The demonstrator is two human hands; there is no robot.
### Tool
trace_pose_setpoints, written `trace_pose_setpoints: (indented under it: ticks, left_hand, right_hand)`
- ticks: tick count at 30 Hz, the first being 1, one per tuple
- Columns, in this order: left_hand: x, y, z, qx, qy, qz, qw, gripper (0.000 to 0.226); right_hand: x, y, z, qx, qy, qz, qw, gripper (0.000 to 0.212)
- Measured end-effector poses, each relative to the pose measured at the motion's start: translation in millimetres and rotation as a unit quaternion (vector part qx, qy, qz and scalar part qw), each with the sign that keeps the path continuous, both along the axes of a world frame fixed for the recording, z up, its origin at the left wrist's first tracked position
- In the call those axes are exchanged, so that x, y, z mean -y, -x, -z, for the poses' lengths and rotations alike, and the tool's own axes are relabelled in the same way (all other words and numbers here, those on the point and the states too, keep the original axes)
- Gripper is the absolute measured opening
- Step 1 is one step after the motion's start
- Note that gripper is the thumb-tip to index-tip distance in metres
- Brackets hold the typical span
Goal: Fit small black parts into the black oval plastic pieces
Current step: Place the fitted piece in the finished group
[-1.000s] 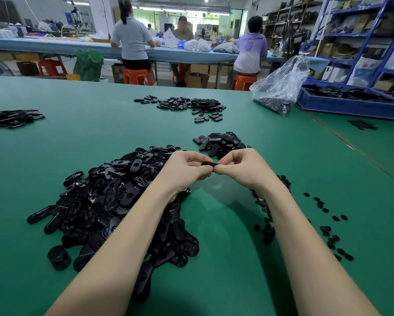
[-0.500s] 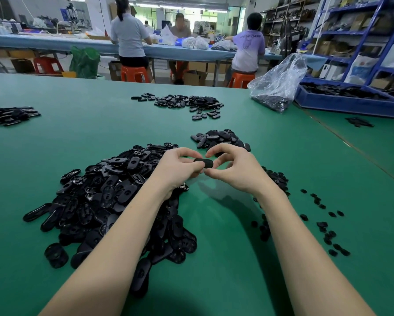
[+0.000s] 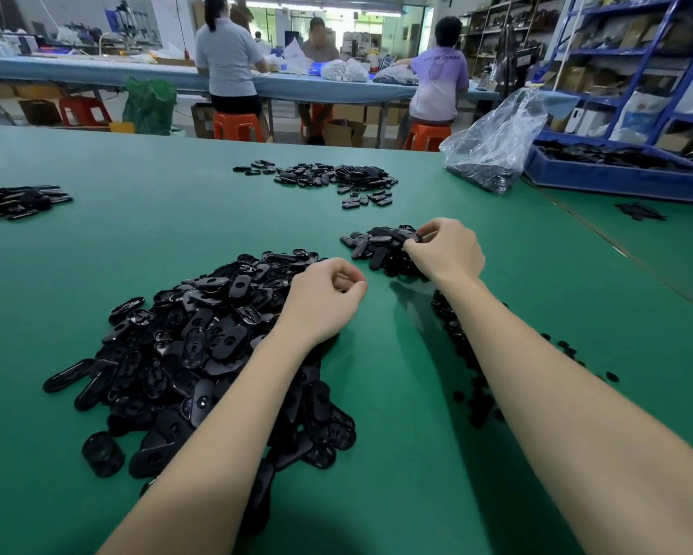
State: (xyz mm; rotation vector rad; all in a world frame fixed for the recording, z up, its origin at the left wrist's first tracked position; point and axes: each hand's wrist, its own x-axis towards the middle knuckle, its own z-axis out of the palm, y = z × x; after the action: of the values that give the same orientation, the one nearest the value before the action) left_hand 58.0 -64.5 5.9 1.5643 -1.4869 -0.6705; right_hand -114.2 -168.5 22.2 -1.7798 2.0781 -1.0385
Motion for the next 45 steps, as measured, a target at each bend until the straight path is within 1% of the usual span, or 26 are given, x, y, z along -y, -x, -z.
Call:
trace_pose_setpoints:
  ticks: [3,7,9,13,14,16,18,20,22,26,29,32,37,39,40,41,42,43,44,45]
  left_hand:
    - [1,-2,3,0.040,0.011,0.002,0.999,0.006]
    - [1,-5,5,0.081,0.023,-0.007,0.996,0.015]
    - [0,-7,6,0.120,0.023,-0.015,0.992,0.018]
    - [-4,-10,2,0.186,0.032,-0.018,0.982,0.014]
    - [-4,-10,2,0.212,0.034,-0.017,0.976,0.016]
    - [-5,-9,2,0.280,0.030,-0.006,0.960,0.027]
    - [-7,-6,4,0.349,0.010,0.015,0.937,0.041]
    - [-7,-5,6,0.399,-0.005,0.025,0.917,0.045]
    - [-8,-4,7,0.410,-0.004,0.018,0.912,0.040]
    - [-9,-2,8,0.396,0.034,-0.018,0.917,0.026]
    - [-8,1,10,0.399,0.052,-0.026,0.915,0.026]
    - [-6,2,11,0.397,0.071,-0.030,0.914,0.021]
    - [-6,2,10,0.368,0.087,-0.029,0.925,0.016]
    - [-6,3,7,0.324,0.100,-0.027,0.940,0.015]
    - [-7,5,4,0.272,0.100,-0.023,0.957,0.014]
    - [-7,7,1,0.199,0.088,-0.015,0.976,0.013]
    - [-7,9,-1,0.107,0.068,-0.005,0.992,0.011]
    - [-7,11,-4,0.004,0.041,0.006,0.999,0.010]
    - [-8,14,-6,-0.100,0.010,0.018,0.995,0.010]
    - [-8,15,-7,-0.185,-0.017,0.028,0.982,0.010]
  right_hand:
    - [19,-10,-4,-0.030,-0.005,0.007,1.000,0.024]
    - [32,-17,-4,-0.064,-0.018,0.012,0.998,0.021]
    - [33,-18,-2,-0.075,-0.025,0.006,0.997,0.022]
    - [21,-16,-3,-0.061,0.019,-0.003,0.998,0.024]
    - [15,-14,-4,-0.048,0.030,-0.007,0.998,0.023]
    - [-1,-10,-4,-0.019,0.043,-0.021,0.999,0.017]
    - [-19,-3,0,0.001,0.031,-0.035,0.999,0.012]
    - [-37,5,5,0.003,0.009,-0.049,0.999,0.009]
    - [-50,13,10,0.001,-0.011,-0.054,0.998,0.007]
    - [-63,31,18,0.003,-0.020,-0.038,0.999,0.009]
    - [-66,42,20,-0.022,-0.034,-0.027,0.999,0.011]
    - [-68,50,19,-0.054,-0.053,-0.033,0.997,0.010]
    - [-69,52,15,-0.110,-0.090,-0.056,0.988,0.009]
    - [-70,50,15,-0.123,-0.089,-0.049,0.987,0.009]
    - [-70,48,15,-0.125,-0.088,-0.045,0.987,0.009]
    - [-70,47,15,-0.124,-0.087,-0.042,0.988,0.009]
    - [-70,46,15,-0.126,-0.087,-0.039,0.987,0.009]
    - [-71,45,15,-0.132,-0.087,-0.037,0.987,0.009]
    - [-71,44,15,-0.144,-0.085,-0.038,0.985,0.010]
    - [-72,43,16,-0.159,-0.081,-0.040,0.983,0.011]
